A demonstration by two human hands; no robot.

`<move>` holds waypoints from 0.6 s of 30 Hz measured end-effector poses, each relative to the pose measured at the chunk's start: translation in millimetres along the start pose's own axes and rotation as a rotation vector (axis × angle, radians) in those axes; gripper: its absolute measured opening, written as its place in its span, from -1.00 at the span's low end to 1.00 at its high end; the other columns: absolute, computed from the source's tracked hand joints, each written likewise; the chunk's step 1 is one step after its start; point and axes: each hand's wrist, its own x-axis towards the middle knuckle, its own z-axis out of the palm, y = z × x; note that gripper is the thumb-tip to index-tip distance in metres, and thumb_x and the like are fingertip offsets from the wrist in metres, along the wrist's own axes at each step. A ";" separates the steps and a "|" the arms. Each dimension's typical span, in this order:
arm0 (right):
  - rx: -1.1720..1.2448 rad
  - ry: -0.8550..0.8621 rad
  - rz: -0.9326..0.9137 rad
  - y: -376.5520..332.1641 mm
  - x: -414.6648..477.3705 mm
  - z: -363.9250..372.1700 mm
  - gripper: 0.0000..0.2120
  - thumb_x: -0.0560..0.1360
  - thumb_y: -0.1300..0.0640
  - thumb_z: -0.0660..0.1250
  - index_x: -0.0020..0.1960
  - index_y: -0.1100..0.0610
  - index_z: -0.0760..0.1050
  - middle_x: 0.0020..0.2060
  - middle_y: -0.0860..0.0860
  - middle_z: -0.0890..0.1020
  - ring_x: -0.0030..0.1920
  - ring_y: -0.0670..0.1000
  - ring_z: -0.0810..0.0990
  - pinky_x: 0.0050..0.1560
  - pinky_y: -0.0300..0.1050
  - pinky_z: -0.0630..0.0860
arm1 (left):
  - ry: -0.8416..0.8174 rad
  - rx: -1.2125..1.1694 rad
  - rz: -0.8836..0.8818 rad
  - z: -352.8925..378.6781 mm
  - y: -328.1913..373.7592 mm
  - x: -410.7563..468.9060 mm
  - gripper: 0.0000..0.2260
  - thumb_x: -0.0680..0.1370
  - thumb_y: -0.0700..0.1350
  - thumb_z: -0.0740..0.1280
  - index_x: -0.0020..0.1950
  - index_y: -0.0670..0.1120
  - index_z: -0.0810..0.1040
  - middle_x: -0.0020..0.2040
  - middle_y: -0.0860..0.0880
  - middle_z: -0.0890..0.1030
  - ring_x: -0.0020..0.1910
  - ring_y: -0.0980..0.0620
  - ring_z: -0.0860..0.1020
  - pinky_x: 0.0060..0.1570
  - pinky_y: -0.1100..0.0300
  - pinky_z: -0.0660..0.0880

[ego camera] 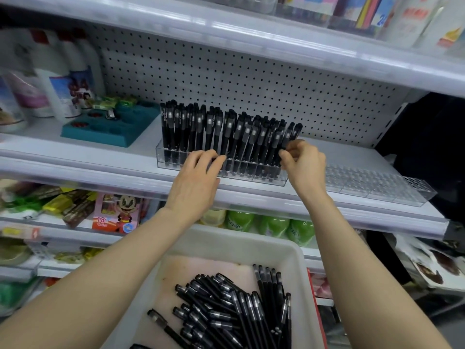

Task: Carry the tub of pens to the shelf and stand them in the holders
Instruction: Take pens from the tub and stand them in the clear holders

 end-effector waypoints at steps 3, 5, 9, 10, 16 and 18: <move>0.041 0.024 0.014 -1.6 -7.3 -1.4 -0.86 0.54 0.14 0.38 0.04 0.19 0.60 -0.24 0.04 0.68 -0.14 0.10 0.66 0.07 0.09 0.57 | -0.031 -0.037 0.002 -3.7 -0.1 -4.3 -0.51 0.52 -0.19 0.39 0.44 -0.18 0.39 0.36 -0.16 0.42 0.36 -0.17 0.33 0.34 -0.04 0.38; 0.058 0.053 0.013 -2.0 -21.6 -2.8 -0.82 0.54 0.18 0.38 0.13 0.20 0.58 -0.22 -0.02 0.64 -0.14 0.01 0.62 0.08 -0.02 0.57 | -0.051 -0.069 0.006 -7.4 1.8 -13.7 -0.53 0.53 -0.21 0.36 0.43 -0.18 0.40 0.40 -0.16 0.40 0.41 -0.17 0.31 0.35 -0.05 0.37; 0.093 0.079 -0.006 3.4 -66.5 1.5 -0.91 0.53 0.20 0.39 0.03 0.10 0.57 -0.22 -0.10 0.61 -0.19 -0.09 0.59 0.00 -0.11 0.58 | -0.079 -0.128 0.026 -6.3 7.8 -53.7 -0.60 0.51 -0.27 0.38 0.35 -0.16 0.49 0.31 -0.14 0.48 0.32 -0.14 0.39 0.20 -0.08 0.51; 0.094 0.044 -0.015 7.2 -79.8 6.1 -0.94 0.51 0.19 0.41 -0.02 0.08 0.58 -0.24 -0.10 0.62 -0.20 -0.10 0.59 -0.02 -0.12 0.58 | -0.100 -0.131 0.033 -3.7 8.5 -65.9 -0.61 0.52 -0.25 0.37 0.35 -0.15 0.49 0.29 -0.13 0.49 0.30 -0.13 0.40 0.19 -0.07 0.52; -0.067 -0.562 0.033 24.3 -151.2 45.2 -0.98 0.44 0.09 0.47 -0.15 0.02 0.66 -0.32 -0.08 0.65 -0.26 -0.08 0.62 -0.13 -0.19 0.52 | -0.239 -0.064 -0.020 10.0 4.6 -113.1 -0.60 0.52 -0.18 0.36 0.36 -0.11 0.48 0.28 -0.14 0.49 0.26 -0.18 0.43 0.06 -0.11 0.55; -0.165 -0.739 0.019 31.6 -164.4 57.2 -0.91 0.42 0.03 0.50 -0.16 0.04 0.66 -0.29 -0.07 0.65 -0.20 -0.07 0.61 -0.09 -0.19 0.53 | -0.259 -0.034 -0.028 13.9 1.8 -117.7 -0.58 0.50 -0.20 0.38 0.37 -0.11 0.48 0.27 -0.13 0.51 0.22 -0.17 0.45 0.06 -0.09 0.54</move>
